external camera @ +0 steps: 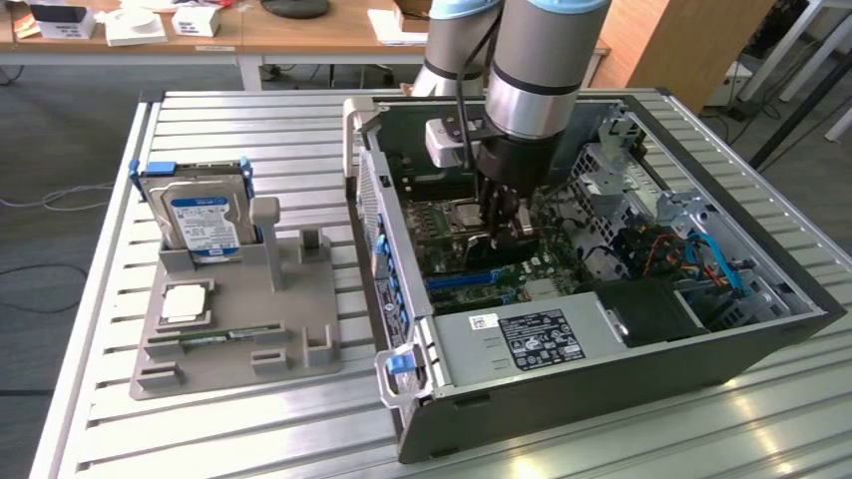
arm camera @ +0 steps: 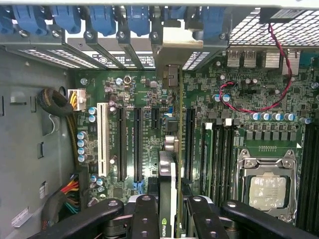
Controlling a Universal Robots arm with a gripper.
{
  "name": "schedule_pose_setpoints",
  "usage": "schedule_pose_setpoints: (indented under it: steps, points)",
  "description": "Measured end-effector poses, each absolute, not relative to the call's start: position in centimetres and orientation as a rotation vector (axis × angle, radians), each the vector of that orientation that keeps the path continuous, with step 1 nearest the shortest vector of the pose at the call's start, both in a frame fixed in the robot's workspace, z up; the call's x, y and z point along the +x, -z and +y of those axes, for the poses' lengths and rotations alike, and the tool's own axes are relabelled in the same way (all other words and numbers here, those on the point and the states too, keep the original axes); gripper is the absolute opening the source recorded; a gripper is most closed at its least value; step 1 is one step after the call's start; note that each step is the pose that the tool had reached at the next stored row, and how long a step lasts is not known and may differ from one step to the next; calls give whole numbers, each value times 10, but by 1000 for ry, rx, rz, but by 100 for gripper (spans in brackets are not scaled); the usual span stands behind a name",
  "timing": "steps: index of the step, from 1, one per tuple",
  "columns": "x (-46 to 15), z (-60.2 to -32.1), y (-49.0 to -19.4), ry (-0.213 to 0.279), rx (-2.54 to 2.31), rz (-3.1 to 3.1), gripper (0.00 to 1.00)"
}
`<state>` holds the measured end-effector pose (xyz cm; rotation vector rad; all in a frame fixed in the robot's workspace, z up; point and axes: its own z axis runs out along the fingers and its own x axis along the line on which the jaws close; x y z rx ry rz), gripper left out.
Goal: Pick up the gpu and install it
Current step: 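Insert the gpu into the slot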
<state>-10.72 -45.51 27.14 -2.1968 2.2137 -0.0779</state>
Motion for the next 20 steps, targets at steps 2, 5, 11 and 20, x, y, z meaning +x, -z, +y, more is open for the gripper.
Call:
schedule_pose_setpoints:
  steps: [2,5,11,20]
  points:
    - [-108,-455,-271,78,-2196,2214,27]
    - [-109,-455,-271,78,-2197,2214,27]
    - [-111,-455,-270,78,-2197,2214,27]
    - [-113,-455,-269,78,-2196,2214,27]
